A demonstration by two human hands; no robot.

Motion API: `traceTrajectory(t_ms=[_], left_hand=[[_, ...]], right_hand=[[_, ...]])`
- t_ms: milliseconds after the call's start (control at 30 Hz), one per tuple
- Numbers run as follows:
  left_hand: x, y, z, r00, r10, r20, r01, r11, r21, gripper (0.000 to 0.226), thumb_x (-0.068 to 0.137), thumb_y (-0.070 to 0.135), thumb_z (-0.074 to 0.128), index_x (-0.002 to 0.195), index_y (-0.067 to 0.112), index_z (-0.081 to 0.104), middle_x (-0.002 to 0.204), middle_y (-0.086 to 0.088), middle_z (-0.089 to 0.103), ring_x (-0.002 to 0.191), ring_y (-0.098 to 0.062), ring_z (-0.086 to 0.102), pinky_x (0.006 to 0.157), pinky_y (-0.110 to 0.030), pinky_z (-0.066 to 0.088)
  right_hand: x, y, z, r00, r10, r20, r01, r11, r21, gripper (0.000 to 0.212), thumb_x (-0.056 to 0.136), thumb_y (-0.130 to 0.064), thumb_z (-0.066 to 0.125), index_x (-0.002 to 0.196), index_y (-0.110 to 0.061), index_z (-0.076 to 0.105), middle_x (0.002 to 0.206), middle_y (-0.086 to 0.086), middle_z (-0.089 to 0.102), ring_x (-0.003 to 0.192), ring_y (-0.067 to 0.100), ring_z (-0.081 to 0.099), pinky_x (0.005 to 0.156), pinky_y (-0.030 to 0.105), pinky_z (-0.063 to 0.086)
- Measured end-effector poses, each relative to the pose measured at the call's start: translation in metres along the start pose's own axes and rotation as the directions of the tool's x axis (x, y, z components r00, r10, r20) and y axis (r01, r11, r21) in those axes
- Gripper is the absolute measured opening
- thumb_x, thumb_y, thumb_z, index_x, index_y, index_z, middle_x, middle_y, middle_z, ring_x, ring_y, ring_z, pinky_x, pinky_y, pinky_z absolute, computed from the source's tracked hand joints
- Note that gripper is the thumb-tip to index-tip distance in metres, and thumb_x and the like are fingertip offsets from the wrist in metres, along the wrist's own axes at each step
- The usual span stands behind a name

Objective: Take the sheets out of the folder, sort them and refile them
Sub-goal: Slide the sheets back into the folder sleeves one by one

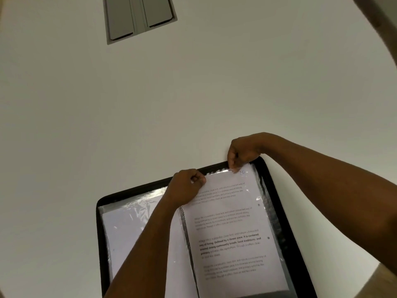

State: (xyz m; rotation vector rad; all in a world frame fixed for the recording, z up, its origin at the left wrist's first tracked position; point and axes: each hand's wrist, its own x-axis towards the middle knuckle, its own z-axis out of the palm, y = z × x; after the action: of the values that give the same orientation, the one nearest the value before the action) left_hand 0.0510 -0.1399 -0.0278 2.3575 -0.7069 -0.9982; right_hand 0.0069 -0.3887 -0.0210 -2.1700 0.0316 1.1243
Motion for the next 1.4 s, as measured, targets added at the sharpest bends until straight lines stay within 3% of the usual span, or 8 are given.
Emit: traceTrajectory(t_ms=[167,400,533,633,800,1033,1267,1400], left_hand=[[-0.002,-0.003,0.005,0.999,-0.014,-0.034,0.014,1.000,-0.025,0.012,0.093,0.030,0.060,0.091,0.021,0.068,0.092,0.008,0.067,0.087,-0.006,0.058,0.073,-0.020,0.041],[-0.006,0.001,0.011,0.995,-0.059,-0.076,0.050,0.992,-0.115,0.008,0.092,0.027,0.062,0.089,0.023,0.068,0.084,0.010,0.066,0.083,-0.007,0.061,0.070,-0.019,0.045],[-0.010,0.002,0.013,0.991,-0.058,-0.121,0.046,0.993,-0.106,0.007,0.091,0.027,0.062,0.090,0.023,0.067,0.091,0.008,0.067,0.089,-0.009,0.061,0.078,-0.024,0.048],[-0.013,0.002,0.012,0.988,-0.021,-0.155,0.013,0.999,-0.048,0.005,0.092,0.027,0.061,0.090,0.024,0.063,0.096,0.008,0.062,0.089,-0.006,0.054,0.071,-0.014,0.038],[-0.016,0.005,0.009,0.989,-0.003,-0.150,-0.002,0.999,-0.038,0.006,0.092,0.025,0.060,0.087,0.025,0.063,0.090,0.009,0.064,0.082,-0.004,0.054,0.068,-0.013,0.038],[-0.015,0.007,0.010,0.984,-0.022,-0.179,0.021,1.000,-0.009,0.007,0.092,0.023,0.059,0.091,0.019,0.065,0.098,0.005,0.064,0.089,-0.008,0.055,0.067,-0.009,0.035],[-0.012,0.006,0.011,0.989,-0.032,-0.143,0.034,0.999,0.012,0.008,0.093,0.025,0.059,0.093,0.021,0.065,0.090,0.006,0.067,0.085,-0.009,0.059,0.075,-0.022,0.044],[-0.012,0.008,0.010,0.990,-0.023,-0.136,0.027,0.999,0.030,0.008,0.093,0.024,0.059,0.086,0.024,0.063,0.077,0.010,0.062,0.073,-0.004,0.055,0.065,-0.018,0.039]], right_hand=[[-0.009,-0.004,0.000,1.000,0.012,-0.010,-0.012,1.000,-0.024,0.015,0.094,-0.020,0.058,0.093,-0.028,0.070,0.082,-0.014,0.065,0.080,0.006,0.057,0.073,0.020,0.042],[-0.024,-0.001,0.022,0.999,0.039,-0.006,-0.039,0.997,-0.070,0.025,0.099,-0.025,0.052,0.114,-0.016,0.069,0.113,-0.002,0.068,0.106,0.017,0.060,0.099,0.034,0.046],[-0.027,0.000,0.029,0.978,-0.011,-0.211,0.026,0.997,0.068,0.025,0.100,-0.026,0.049,0.106,-0.013,0.070,0.083,-0.018,0.061,0.075,-0.002,0.053,0.075,0.023,0.040],[-0.028,-0.004,0.035,0.953,-0.042,-0.301,0.085,0.988,0.131,0.030,0.102,-0.033,0.046,0.104,-0.016,0.071,0.091,-0.008,0.069,0.078,0.001,0.057,0.073,0.020,0.040],[-0.025,-0.017,0.043,0.946,-0.075,-0.314,0.093,0.995,0.043,0.043,0.093,-0.053,0.054,0.086,-0.014,0.070,0.082,-0.001,0.070,0.078,0.015,0.062,0.075,0.028,0.046],[-0.015,-0.024,0.051,0.954,-0.022,-0.300,-0.045,0.976,-0.215,0.050,0.087,-0.067,0.052,0.104,-0.023,0.069,0.099,-0.006,0.070,0.094,0.015,0.061,0.086,0.033,0.040],[-0.015,-0.026,0.053,0.969,0.011,-0.249,-0.082,0.957,-0.279,0.055,0.089,-0.069,0.045,0.074,-0.019,0.061,0.076,-0.004,0.060,0.079,0.018,0.055,0.084,0.035,0.039],[-0.017,-0.024,0.054,0.969,0.058,-0.240,-0.131,0.944,-0.302,0.053,0.091,-0.064,0.047,0.060,-0.020,0.047,0.064,-0.008,0.050,0.071,0.016,0.049,0.079,0.032,0.034]])
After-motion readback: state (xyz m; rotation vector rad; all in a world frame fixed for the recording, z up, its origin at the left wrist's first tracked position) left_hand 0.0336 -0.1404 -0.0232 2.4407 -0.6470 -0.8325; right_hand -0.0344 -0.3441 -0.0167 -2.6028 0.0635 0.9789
